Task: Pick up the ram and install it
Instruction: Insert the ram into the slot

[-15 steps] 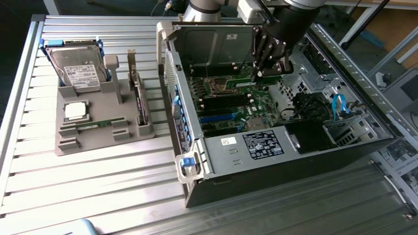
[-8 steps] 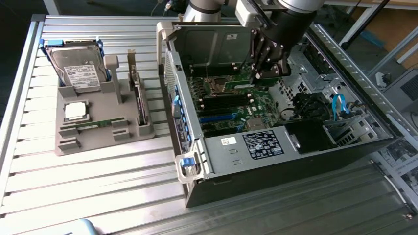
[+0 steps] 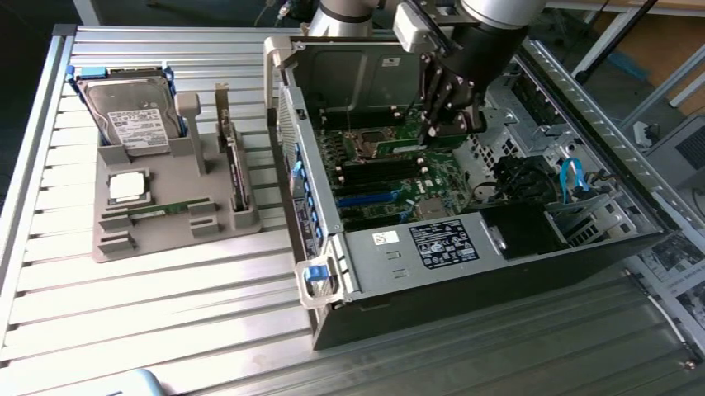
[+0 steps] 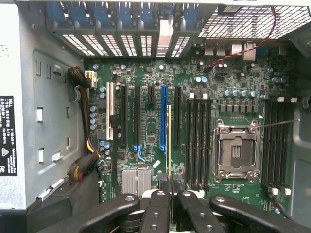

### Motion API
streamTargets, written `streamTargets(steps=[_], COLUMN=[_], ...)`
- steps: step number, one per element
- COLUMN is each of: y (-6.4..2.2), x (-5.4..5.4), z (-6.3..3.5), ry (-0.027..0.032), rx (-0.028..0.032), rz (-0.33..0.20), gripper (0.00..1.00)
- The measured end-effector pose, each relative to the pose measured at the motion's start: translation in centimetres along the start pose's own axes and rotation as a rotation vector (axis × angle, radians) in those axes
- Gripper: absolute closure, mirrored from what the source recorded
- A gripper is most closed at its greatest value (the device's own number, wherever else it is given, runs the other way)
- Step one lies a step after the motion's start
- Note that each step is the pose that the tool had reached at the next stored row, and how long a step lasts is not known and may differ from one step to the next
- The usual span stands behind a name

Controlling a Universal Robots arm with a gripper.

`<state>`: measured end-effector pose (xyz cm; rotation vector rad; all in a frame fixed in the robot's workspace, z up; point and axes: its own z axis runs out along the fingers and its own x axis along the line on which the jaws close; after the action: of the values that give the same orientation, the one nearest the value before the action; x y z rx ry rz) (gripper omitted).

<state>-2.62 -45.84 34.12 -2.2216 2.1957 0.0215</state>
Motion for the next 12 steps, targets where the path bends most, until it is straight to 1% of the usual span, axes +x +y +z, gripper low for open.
streamTargets(steps=[12], y=[0.24], x=[0.02], z=[0.88], ry=[0.0000], rx=[0.0000], rz=[0.000], gripper=[0.88])
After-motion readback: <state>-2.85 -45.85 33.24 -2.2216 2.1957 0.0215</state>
